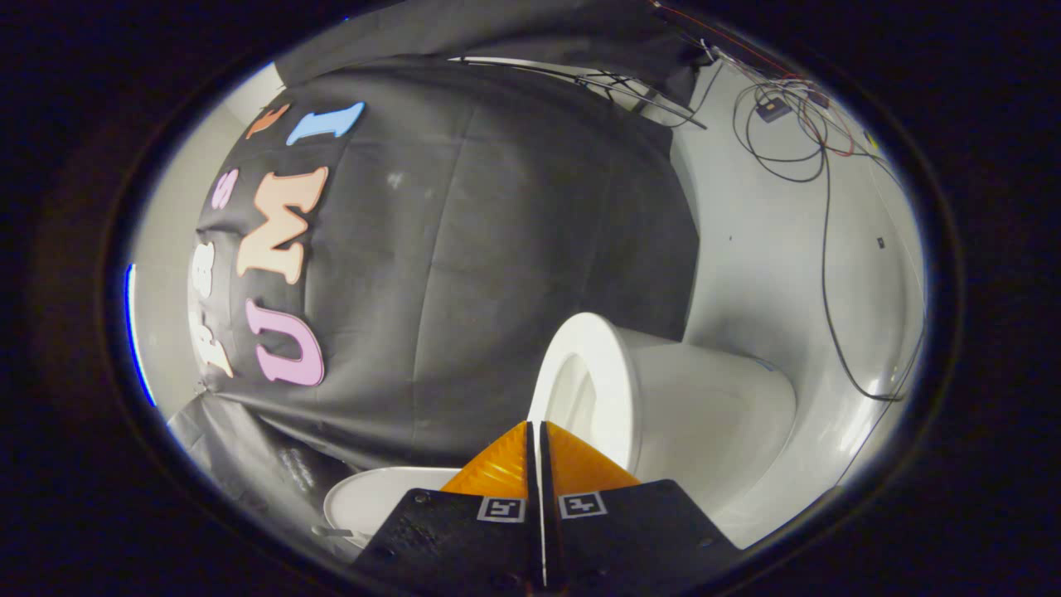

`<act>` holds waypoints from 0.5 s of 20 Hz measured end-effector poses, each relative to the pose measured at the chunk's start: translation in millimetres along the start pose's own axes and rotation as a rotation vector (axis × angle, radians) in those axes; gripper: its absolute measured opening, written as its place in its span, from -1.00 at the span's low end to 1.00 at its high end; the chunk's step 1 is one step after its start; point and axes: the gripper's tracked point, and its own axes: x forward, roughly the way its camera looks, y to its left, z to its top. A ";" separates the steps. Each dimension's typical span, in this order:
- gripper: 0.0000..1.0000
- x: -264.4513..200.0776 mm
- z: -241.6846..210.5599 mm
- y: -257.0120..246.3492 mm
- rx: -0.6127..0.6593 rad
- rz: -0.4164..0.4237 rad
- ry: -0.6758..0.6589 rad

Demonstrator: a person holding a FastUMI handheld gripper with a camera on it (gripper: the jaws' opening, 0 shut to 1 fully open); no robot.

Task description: Open the toilet lid.

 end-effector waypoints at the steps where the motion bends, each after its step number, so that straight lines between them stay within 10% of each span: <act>1: -0.99 0.2 0.0 10.9 -0.027 0.008 -0.003; 10: -0.97 -1.5 13.8 128.9 -0.408 -0.032 -0.067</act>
